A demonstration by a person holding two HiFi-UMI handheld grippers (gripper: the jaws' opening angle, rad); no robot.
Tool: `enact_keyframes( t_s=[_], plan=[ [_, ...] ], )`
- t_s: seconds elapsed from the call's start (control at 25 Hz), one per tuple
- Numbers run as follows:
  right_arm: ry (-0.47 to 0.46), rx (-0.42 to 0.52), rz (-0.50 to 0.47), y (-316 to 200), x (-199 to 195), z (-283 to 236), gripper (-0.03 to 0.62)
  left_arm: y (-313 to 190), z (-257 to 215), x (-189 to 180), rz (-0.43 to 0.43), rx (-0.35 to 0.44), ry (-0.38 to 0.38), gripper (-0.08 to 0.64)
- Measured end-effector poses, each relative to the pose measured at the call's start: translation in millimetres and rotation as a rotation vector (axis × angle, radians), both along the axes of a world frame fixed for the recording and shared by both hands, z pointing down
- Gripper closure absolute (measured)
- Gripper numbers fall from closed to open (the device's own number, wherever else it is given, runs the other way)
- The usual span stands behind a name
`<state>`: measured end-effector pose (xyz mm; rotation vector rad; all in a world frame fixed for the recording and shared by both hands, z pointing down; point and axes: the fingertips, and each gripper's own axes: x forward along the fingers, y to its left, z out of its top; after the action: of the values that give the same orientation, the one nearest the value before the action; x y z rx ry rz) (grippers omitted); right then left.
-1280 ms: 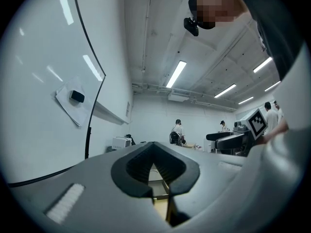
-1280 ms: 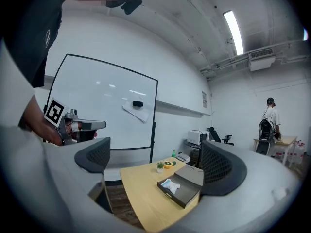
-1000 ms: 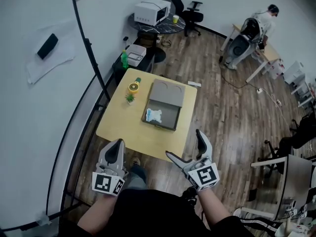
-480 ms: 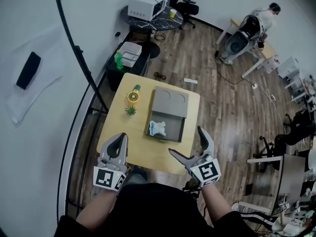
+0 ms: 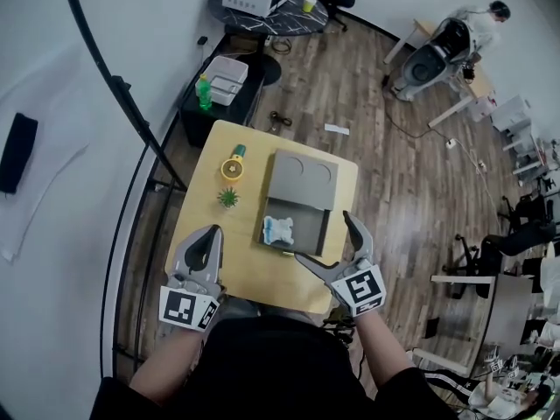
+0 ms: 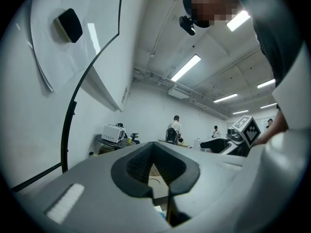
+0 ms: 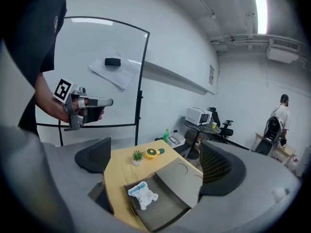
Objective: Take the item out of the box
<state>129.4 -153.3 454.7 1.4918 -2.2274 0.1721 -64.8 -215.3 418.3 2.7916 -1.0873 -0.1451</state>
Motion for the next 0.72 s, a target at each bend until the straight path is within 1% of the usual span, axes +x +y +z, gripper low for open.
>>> enact_keyframes(
  t_s=[0.12, 0.36, 0.56, 0.72],
  plan=[
    [0.017, -0.040, -0.053, -12.6, 0.8, 13.1, 0.006, -6.2, 5.1, 5.3, -0.018, -0.012, -0.008, 0.560],
    [0.112, -0.143, -0.211, -31.9, 4.9, 50.2, 0.008, -6.4, 8.0, 15.9, -0.068, -0.033, -0.018, 0.560],
    [0.148, -0.197, -0.281, -50.6, 6.8, 75.9, 0.017, -9.1, 19.4, 14.7, -0.112, -0.063, -0.022, 0.560],
    [0.205, -0.250, -0.355, -61.0, 2.1, 104.8, 0.023, -6.9, 29.4, 12.3, -0.139, -0.089, -0.030, 0.560]
  ],
)
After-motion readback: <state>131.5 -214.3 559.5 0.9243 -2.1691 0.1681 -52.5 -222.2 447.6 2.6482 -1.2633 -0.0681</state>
